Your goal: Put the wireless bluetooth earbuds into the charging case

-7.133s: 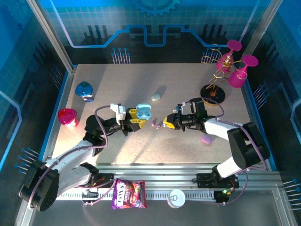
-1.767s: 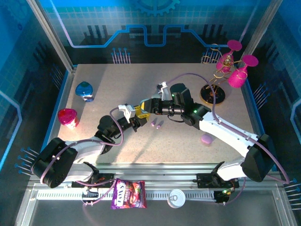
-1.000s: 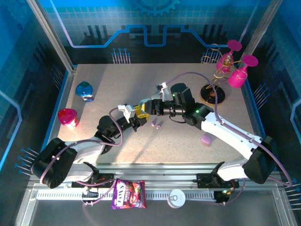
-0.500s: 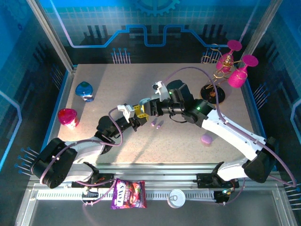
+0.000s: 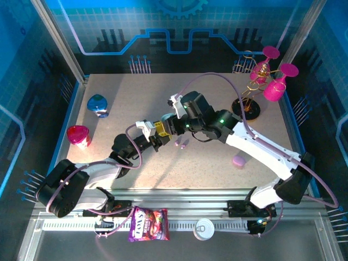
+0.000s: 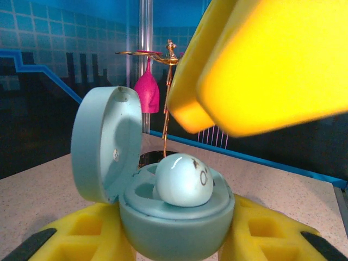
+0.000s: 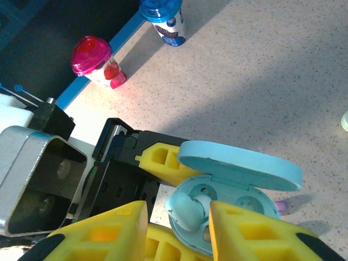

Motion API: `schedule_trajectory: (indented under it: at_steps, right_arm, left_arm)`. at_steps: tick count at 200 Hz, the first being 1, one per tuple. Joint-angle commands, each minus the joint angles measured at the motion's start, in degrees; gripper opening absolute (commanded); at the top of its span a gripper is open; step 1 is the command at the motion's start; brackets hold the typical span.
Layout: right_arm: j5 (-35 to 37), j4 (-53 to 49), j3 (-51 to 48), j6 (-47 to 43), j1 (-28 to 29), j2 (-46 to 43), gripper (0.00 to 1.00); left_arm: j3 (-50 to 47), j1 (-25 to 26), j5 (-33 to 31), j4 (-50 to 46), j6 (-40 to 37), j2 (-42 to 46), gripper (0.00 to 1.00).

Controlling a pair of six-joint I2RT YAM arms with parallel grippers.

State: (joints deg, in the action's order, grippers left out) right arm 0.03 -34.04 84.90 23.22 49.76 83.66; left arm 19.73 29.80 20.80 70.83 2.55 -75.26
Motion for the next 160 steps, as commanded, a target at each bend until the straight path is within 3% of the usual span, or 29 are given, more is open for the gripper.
schedule_trajectory:
  at_steps: [1, 85, 160]
  right_arm:
    - [2.0, -3.0, 2.6, -2.2, 1.1, 1.2, 0.33]
    - [0.7, -3.8, 3.6, -2.7, 1.4, 3.2, 0.31]
    - [1.1, -4.7, 3.9, -0.6, 0.6, 3.6, 0.17]
  left_arm:
    - [1.4, 0.5, 0.3, 1.9, -1.3, 0.0, 0.32]
    - [1.1, 0.5, 0.3, 1.8, -1.4, 0.4, 0.32]
    - [0.9, 0.5, 0.5, 1.6, -1.5, 1.0, 0.32]
